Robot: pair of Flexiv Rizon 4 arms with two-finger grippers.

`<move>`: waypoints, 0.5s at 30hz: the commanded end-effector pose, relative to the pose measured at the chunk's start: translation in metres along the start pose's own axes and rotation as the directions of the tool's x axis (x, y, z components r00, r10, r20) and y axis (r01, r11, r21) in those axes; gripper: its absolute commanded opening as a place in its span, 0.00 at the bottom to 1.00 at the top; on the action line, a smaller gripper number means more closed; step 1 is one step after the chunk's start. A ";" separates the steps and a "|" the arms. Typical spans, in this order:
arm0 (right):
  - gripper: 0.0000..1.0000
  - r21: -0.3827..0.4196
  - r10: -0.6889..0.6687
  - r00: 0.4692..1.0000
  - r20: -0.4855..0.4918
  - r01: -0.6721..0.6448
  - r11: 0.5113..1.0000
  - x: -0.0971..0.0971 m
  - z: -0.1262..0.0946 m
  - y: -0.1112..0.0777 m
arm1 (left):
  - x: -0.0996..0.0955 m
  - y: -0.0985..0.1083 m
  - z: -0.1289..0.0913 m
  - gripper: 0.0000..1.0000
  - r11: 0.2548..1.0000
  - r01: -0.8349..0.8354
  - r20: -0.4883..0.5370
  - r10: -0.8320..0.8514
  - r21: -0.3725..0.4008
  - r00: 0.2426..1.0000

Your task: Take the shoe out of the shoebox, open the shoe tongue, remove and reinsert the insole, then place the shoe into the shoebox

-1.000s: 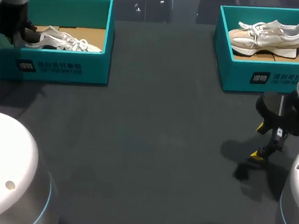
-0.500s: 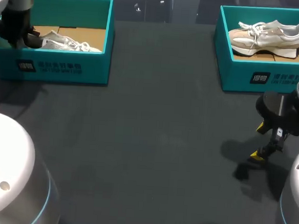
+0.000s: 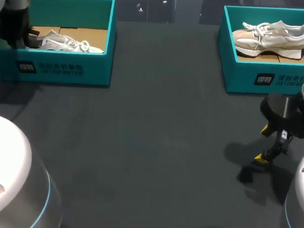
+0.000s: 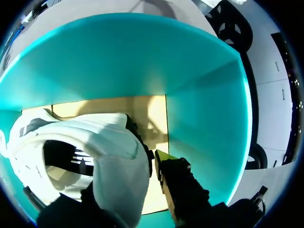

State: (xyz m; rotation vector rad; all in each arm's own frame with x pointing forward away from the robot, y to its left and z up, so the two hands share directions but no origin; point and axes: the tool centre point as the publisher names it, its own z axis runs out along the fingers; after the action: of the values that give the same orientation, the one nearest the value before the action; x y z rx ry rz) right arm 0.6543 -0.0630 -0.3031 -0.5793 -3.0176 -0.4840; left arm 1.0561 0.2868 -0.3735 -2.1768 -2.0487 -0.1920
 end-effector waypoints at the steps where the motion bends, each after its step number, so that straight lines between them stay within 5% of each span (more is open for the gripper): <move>1: 1.00 0.001 0.000 1.000 0.004 0.000 1.000 0.002 0.000 -0.001 | 0.003 -0.001 -0.003 0.39 1.000 0.000 0.014 0.000 -0.004 1.000; 7: 1.00 0.001 0.000 1.000 0.004 0.000 1.000 0.002 0.000 -0.001 | 0.002 -0.003 -0.009 0.55 1.000 -0.005 0.036 0.005 -0.004 0.999; 10: 1.00 0.001 0.000 1.000 0.004 0.000 1.000 0.002 0.000 -0.001 | 0.002 -0.005 -0.012 0.56 1.000 -0.009 0.045 0.009 -0.004 0.999; 14: 1.00 0.001 0.000 1.000 0.004 0.000 1.000 0.002 0.000 -0.001 | 0.001 -0.010 -0.019 0.89 1.000 -0.007 0.068 0.007 -0.003 0.998; 15: 1.00 0.001 0.000 1.000 0.004 0.000 1.000 0.002 0.000 -0.001 | 0.001 -0.011 -0.020 0.91 1.000 -0.005 0.072 0.006 -0.005 0.997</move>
State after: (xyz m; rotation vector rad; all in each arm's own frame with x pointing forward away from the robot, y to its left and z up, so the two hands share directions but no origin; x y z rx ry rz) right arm 0.6543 -0.0630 -0.3031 -0.5794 -3.0175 -0.4840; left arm 1.0522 0.2822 -0.3596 -2.2136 -2.0774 -0.1141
